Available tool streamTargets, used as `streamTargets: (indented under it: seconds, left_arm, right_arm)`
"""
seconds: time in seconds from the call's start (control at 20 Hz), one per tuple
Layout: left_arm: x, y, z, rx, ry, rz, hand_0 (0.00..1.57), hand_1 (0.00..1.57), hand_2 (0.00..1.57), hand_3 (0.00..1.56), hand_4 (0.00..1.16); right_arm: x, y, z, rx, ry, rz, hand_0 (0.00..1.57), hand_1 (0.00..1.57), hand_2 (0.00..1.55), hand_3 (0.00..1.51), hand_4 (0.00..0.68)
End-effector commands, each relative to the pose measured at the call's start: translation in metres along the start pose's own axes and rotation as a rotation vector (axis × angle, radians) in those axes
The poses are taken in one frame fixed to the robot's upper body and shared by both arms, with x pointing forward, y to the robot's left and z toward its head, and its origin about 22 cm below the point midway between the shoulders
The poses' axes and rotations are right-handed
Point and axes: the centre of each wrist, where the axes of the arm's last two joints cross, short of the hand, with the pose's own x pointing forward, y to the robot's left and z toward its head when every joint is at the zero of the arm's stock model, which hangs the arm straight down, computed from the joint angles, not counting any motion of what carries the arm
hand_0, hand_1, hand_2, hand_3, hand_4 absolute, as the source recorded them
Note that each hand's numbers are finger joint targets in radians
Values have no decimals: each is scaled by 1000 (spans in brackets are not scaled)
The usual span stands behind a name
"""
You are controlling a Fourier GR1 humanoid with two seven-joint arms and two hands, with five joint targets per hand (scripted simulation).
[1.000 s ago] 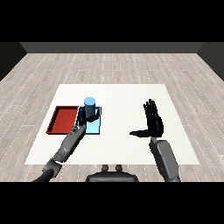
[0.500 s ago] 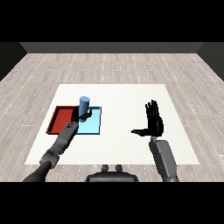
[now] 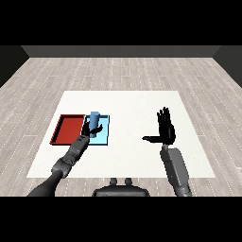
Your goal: Pick the blue can and put it in the blue box
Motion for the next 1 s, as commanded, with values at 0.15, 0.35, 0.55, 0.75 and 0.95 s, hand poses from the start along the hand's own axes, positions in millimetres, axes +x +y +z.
streamTargets:
  seconds: [0.15, 0.35, 0.55, 0.75, 0.95]
  left_arm:
    - [-5, 5, -2, -30, 155, 54, 579, 579, 595, 512, 538]
    - [12, -6, -4, 42, 162, -109, 0, 0, 0, 0, 0]
    - [4, 23, -13, 121, 122, -56, 0, 0, 0, 0, 0]
    - [-1, 8, -5, 196, 65, 21, 0, 0, 0, 0, 0]
    - [62, 20, -21, 197, -371, 286, 0, 0, 0, 0, 0]
  right_arm:
    - [7, -26, 6, 0, -6, -45, 0, 0, 0, 0, 0]
    - [22, -16, -5, 5, -28, -10, 0, 0, 0, 0, 0]
    - [27, -9, 5, 23, -33, 1, 0, 0, 0, 0, 0]
    - [5, 1, 14, 25, -48, -8, 0, 0, 0, 0, 0]
    - [15, -9, 4, 34, -31, -12, 0, 0, 0, 0, 0]
